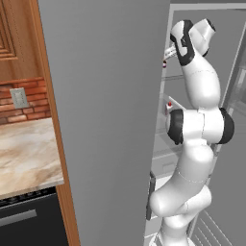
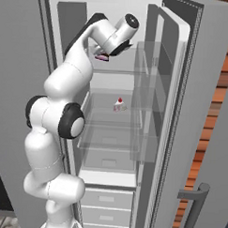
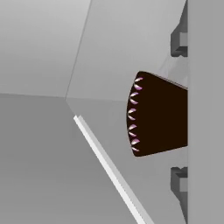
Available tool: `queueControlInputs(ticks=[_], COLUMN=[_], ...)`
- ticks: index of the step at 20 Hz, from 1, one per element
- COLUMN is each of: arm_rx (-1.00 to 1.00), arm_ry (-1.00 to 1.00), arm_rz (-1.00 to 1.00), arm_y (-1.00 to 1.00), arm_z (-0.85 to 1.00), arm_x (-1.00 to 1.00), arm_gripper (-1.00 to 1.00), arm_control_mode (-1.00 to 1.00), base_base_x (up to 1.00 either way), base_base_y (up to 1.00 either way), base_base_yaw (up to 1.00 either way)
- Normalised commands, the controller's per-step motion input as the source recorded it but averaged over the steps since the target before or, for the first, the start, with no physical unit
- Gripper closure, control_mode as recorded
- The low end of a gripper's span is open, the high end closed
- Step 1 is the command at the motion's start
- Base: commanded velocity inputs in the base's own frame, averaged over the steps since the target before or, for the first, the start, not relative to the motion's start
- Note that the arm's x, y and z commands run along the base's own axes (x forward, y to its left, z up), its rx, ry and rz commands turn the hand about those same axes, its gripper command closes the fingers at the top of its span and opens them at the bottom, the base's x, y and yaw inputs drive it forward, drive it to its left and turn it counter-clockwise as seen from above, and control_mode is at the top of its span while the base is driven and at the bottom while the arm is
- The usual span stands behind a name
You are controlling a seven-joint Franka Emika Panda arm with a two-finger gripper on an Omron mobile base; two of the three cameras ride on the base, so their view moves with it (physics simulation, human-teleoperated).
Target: Take the cakes from the fridge and place them on the empty tray on the dining counter.
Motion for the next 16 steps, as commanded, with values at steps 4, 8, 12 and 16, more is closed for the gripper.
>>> queueControlInputs(ticks=[4,8,12,16], arm_rx=[0.00,0.00,0.00,0.00], arm_ry=[0.00,0.00,0.00,0.00], arm_rz=[0.00,0.00,0.00,0.00], arm_y=[0.27,0.10,0.00,0.00], arm_z=[-0.04,-0.12,-0.17,-0.22], arm_x=[0.00,0.00,0.00,0.00], arm_gripper=[-1.00,-1.00,-1.00,-1.00], arm_control_mode=[-1.00,-1.00,-1.00,-1.00], base_base_x=[0.00,0.00,0.00,0.00], base_base_y=[0.00,0.00,0.00,0.00], base_base_yaw=[0.00,0.00,0.00,0.00])
